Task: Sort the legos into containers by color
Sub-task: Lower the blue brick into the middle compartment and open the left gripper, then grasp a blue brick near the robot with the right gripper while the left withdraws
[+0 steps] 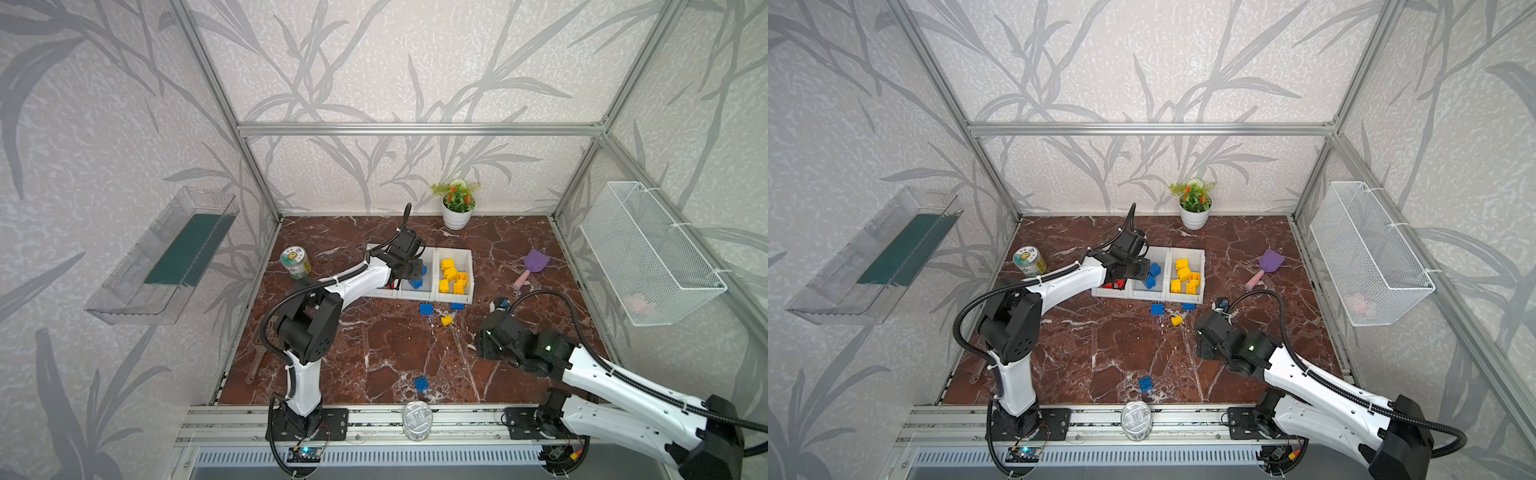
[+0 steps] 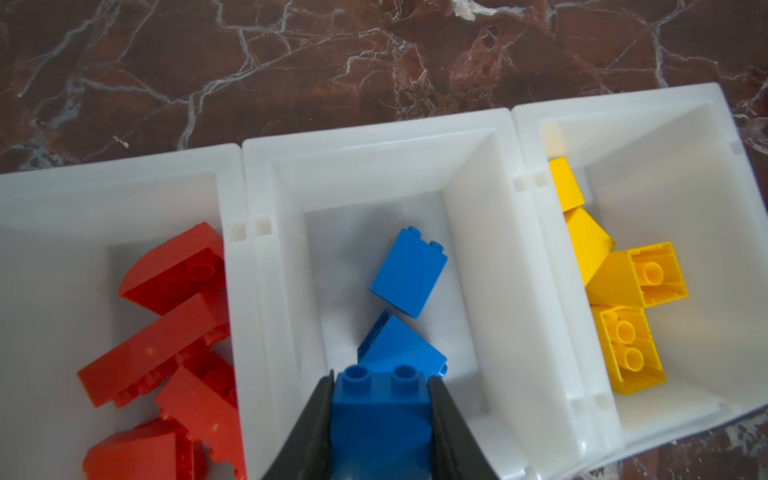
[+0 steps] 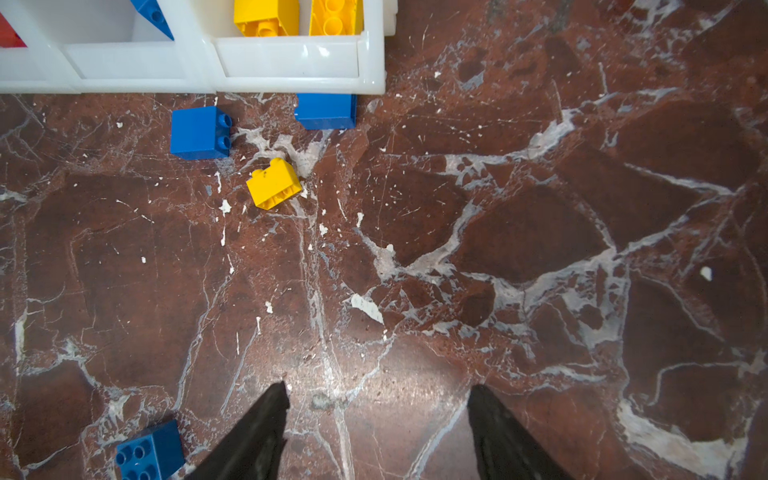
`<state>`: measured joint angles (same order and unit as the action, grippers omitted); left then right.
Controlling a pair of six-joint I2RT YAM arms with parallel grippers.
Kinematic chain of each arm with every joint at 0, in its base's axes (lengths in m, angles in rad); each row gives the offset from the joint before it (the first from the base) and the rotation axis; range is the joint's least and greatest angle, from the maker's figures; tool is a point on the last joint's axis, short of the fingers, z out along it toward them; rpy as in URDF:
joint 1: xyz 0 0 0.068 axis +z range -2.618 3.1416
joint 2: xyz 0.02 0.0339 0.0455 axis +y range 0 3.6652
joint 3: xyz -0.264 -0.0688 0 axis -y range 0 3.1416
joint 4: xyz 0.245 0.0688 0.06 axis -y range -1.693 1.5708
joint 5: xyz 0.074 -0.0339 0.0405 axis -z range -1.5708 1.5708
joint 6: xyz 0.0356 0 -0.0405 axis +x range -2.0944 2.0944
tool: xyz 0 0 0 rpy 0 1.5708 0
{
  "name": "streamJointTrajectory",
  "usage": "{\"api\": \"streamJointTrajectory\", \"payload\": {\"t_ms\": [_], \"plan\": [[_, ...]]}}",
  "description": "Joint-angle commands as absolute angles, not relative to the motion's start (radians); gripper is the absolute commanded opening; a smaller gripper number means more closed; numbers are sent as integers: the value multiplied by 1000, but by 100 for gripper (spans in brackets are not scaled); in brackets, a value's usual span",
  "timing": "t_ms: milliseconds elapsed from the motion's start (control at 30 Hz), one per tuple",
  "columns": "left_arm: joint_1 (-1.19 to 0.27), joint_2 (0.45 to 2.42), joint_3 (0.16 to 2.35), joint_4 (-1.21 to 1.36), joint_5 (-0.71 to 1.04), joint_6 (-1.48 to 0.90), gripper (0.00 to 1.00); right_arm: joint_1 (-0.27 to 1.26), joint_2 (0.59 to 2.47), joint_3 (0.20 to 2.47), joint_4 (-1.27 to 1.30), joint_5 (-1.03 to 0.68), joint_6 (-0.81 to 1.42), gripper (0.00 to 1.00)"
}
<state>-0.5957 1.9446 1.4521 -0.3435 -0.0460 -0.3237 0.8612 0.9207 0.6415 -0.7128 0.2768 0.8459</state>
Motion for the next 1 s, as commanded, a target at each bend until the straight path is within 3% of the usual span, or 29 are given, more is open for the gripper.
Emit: {"api": "streamJointTrajectory", "payload": {"t_ms": [0,167,300,433,967], "plan": [[-591,1979,1530,-371,-41,-308,34,865,912,664,-744,264,858,70],[-588,1998,1579,-387,-26,-299,55,869,913,671,-758,262,853,70],[-587,1961,1551,-367,-13,-302,65,871,910,673,-762,265,855,70],[-582,1887,1503,-361,-21,-318,66,874,913,674,-757,263,856,70],[-551,1365,980,-283,-84,-436,67,906,1017,719,-741,231,825,70]]}}
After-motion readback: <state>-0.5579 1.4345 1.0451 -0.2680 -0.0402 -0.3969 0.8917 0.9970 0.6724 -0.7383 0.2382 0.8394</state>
